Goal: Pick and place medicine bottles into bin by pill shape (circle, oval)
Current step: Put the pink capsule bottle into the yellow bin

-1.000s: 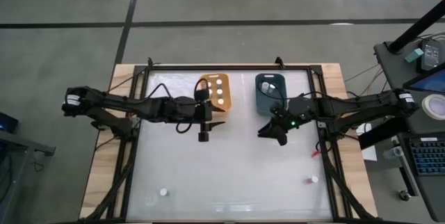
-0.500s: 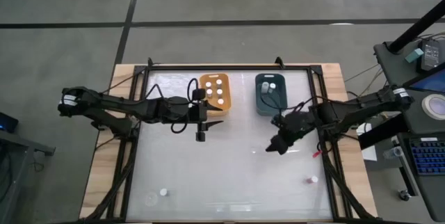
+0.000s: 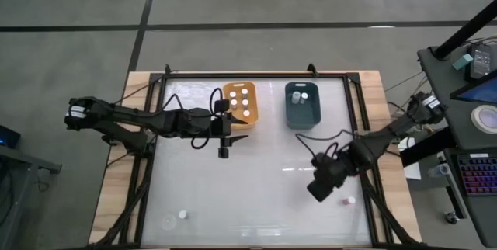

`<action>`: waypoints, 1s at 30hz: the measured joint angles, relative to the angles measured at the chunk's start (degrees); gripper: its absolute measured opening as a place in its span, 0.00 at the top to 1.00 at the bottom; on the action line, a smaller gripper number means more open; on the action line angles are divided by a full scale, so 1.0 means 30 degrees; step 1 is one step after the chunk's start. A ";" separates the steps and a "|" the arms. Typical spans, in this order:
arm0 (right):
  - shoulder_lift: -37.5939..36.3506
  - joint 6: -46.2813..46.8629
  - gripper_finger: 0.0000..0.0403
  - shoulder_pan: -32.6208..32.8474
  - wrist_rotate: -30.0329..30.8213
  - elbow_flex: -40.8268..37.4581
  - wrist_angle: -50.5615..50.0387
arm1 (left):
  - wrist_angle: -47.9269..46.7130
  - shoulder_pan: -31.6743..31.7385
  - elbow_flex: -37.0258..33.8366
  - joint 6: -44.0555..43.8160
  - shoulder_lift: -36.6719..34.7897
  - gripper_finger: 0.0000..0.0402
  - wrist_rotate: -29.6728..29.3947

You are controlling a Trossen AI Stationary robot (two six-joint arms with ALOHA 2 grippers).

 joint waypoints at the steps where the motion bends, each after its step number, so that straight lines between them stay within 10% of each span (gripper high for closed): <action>1: 0.0138 0.0586 0.72 0.0413 0.0005 0.0010 0.0008 | -0.0178 0.0000 0.0000 -0.0014 0.0000 0.57 0.0000; 16: 0.0708 0.9737 0.72 0.6334 0.0139 -0.1208 -0.2176 | -0.0598 -0.0007 0.0000 -0.0037 0.0000 0.57 0.0000; 30: 0.0708 1.1533 0.56 0.7036 0.0160 -0.2290 -0.2188 | -0.0598 -0.0007 0.0000 -0.0027 0.0000 0.57 0.0000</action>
